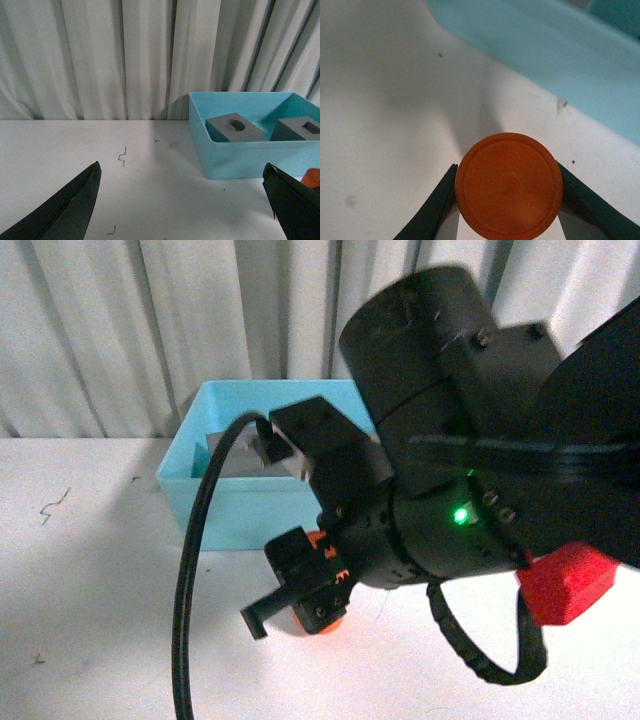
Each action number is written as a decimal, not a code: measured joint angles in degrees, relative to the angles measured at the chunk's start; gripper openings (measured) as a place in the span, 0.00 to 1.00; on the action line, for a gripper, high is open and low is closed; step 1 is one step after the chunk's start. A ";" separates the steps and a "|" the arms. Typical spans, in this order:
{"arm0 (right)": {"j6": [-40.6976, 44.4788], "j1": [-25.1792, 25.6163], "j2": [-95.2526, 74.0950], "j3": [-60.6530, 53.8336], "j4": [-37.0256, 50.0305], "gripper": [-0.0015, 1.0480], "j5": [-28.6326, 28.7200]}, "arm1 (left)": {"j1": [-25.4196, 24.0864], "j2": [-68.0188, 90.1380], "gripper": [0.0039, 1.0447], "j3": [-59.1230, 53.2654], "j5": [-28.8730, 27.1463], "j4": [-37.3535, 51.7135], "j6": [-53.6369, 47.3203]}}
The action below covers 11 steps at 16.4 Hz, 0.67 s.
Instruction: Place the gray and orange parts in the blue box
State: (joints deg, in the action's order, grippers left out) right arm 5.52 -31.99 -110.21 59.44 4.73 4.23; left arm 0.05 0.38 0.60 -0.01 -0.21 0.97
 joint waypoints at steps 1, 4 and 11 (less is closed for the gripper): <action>-0.24 0.44 1.64 -0.09 -0.02 0.45 0.85 | 0.00 0.00 0.94 0.00 0.00 0.00 0.00; -1.25 2.34 8.81 1.33 0.70 0.45 1.75 | 0.00 0.00 0.94 0.00 -0.02 0.02 0.00; -5.16 6.49 -5.40 24.59 -2.38 0.45 -4.76 | 0.00 0.00 0.94 0.00 0.00 0.00 0.00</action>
State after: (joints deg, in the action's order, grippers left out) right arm 0.36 -25.50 -115.61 84.03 2.35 -0.54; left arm 0.05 0.38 0.60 -0.01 -0.21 0.97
